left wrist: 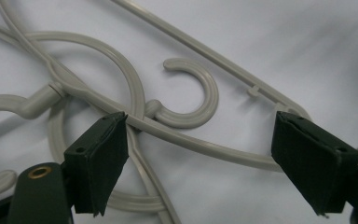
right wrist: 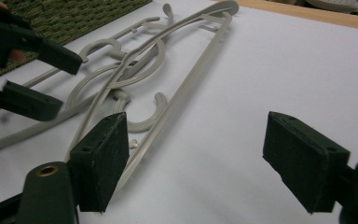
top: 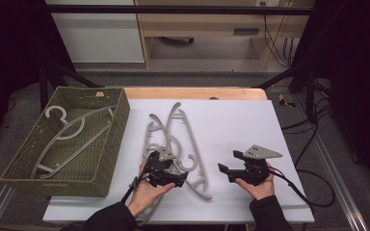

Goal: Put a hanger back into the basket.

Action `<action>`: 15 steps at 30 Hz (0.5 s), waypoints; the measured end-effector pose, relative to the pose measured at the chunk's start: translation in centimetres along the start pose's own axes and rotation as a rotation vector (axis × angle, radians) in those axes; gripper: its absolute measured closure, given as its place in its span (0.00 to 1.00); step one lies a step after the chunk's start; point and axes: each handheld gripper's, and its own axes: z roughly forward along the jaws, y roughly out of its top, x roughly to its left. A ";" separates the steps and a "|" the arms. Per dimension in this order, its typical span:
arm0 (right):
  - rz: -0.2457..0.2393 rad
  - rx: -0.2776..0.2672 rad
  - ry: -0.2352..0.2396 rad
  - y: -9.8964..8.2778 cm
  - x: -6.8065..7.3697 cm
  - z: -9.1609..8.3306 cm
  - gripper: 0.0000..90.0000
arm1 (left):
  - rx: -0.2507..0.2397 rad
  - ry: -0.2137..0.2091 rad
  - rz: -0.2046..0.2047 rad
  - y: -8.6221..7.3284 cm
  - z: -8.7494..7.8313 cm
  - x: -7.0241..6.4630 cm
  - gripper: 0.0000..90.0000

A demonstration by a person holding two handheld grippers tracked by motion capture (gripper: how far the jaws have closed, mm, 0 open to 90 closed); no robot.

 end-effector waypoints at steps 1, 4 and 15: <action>0.000 0.000 0.000 0.0 0.0 0.0 0.23 | 0.000 0.000 0.000 0.0 0.0 0.0 0.22; 0.004 -0.018 0.003 0.1 -0.1 -0.3 0.19 | 0.019 0.004 -0.012 -0.2 1.0 -0.3 0.25; 0.019 -0.041 -0.019 0.1 -0.7 -1.0 0.16 | 0.047 0.078 -0.037 -0.7 2.3 -1.0 0.32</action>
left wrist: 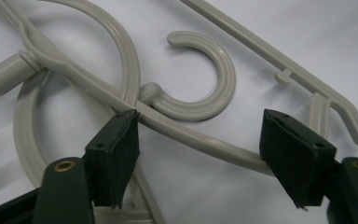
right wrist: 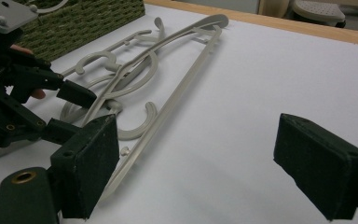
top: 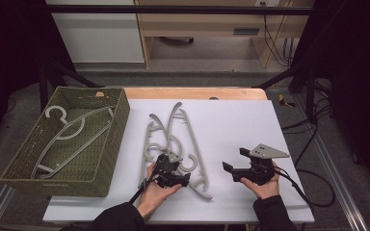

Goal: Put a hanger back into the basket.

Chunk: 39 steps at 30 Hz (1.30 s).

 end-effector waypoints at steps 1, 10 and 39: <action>0.000 0.001 0.000 0.0 0.0 0.0 0.16 | 0.005 -0.008 -0.009 -0.1 -0.1 -0.1 0.32; -0.009 0.010 0.002 0.0 0.0 0.0 0.15 | 0.017 -0.068 -0.070 -0.6 -0.3 -0.3 0.31; -0.018 0.023 0.002 -0.1 -0.1 0.0 0.14 | 0.157 -0.085 0.043 0.1 -0.4 1.7 0.87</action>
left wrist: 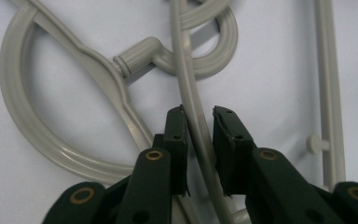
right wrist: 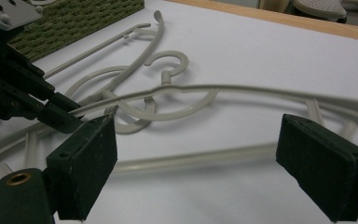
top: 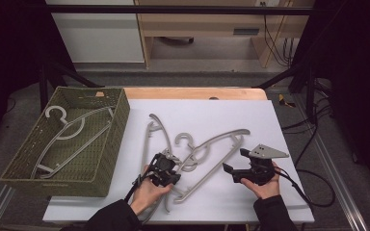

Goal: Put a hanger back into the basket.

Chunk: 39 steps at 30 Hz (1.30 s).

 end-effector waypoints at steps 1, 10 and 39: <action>0.004 -0.001 -0.003 0.0 0.0 0.0 0.14 | 0.011 0.005 0.022 0.1 0.0 -0.1 0.87; 0.002 0.003 0.001 0.0 0.0 0.0 0.13 | 0.037 0.031 0.096 0.9 0.6 -0.9 0.75; 0.009 -0.060 -0.003 0.6 -0.8 -2.0 0.09 | -0.106 -0.011 0.139 1.6 -4.3 -2.1 0.92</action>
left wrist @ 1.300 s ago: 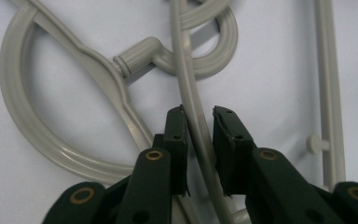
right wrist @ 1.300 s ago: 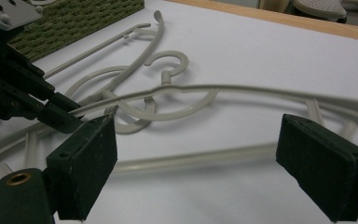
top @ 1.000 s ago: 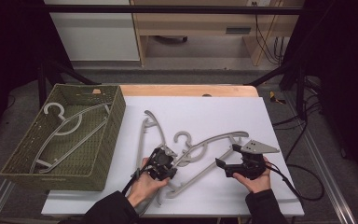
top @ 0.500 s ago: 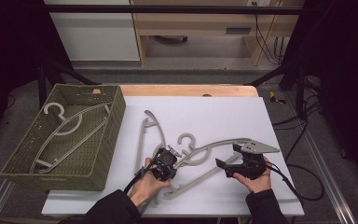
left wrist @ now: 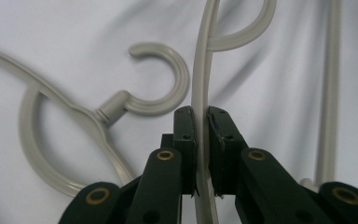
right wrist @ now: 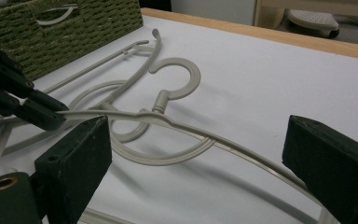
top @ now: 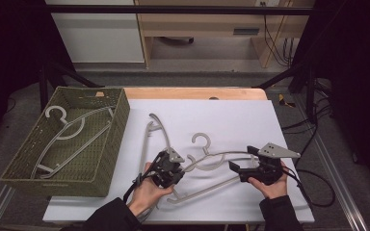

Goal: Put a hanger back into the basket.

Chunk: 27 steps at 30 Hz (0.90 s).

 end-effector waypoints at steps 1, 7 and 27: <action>-0.001 -0.008 -0.002 0.1 0.0 -0.2 0.08 | -0.013 -0.001 0.001 0.1 -0.5 0.1 0.92; -0.002 -0.039 -0.009 0.3 -0.4 -1.0 0.07 | -0.067 0.013 0.025 0.7 -2.7 0.3 0.92; 0.014 -0.050 -0.023 0.4 -0.7 -1.8 0.06 | -0.312 0.159 0.083 2.4 -11.2 2.8 0.92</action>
